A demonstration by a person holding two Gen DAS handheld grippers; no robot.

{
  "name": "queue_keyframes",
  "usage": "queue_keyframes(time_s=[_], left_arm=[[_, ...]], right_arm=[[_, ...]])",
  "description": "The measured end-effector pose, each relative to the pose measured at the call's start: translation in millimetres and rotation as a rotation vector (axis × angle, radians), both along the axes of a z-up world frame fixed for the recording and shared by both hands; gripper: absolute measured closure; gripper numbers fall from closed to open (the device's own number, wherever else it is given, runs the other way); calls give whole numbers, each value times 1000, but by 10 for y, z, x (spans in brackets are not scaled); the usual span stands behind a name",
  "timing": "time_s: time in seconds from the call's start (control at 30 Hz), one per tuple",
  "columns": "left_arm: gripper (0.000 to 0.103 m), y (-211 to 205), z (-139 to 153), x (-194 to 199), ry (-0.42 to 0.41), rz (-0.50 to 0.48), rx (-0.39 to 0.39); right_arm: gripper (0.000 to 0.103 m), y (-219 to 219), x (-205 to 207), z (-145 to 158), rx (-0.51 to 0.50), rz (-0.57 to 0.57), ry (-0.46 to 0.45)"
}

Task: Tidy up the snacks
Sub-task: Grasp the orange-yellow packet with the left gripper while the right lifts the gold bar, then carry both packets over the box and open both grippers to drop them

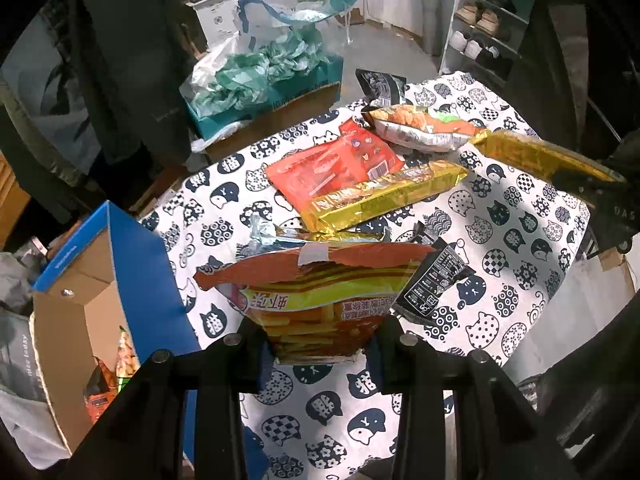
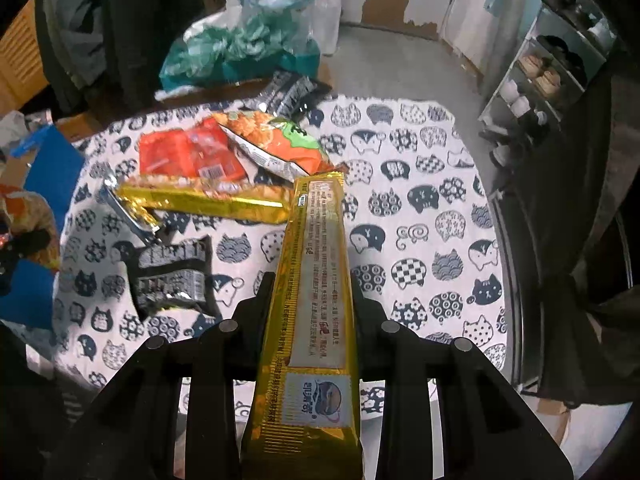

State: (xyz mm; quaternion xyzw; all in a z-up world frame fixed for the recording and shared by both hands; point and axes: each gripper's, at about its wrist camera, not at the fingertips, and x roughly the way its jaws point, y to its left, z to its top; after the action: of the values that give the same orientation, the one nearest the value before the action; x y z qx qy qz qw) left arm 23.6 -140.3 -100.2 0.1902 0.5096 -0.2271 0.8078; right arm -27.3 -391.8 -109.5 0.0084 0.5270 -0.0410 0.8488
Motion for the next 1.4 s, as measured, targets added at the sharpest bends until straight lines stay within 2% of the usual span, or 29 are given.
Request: queue_keyframes(time_s=[0.3, 0.8, 1.4], left_arm=[[66, 123, 212, -36, -33, 23, -25], [66, 353, 428, -43, -41, 69, -53], [66, 886, 821, -130, -171, 126, -46]], right_arm=[[73, 173, -23, 259, 31, 52, -81], [73, 659, -87, 501, 73, 178, -145], [73, 1482, 137, 803, 83, 334, -203]])
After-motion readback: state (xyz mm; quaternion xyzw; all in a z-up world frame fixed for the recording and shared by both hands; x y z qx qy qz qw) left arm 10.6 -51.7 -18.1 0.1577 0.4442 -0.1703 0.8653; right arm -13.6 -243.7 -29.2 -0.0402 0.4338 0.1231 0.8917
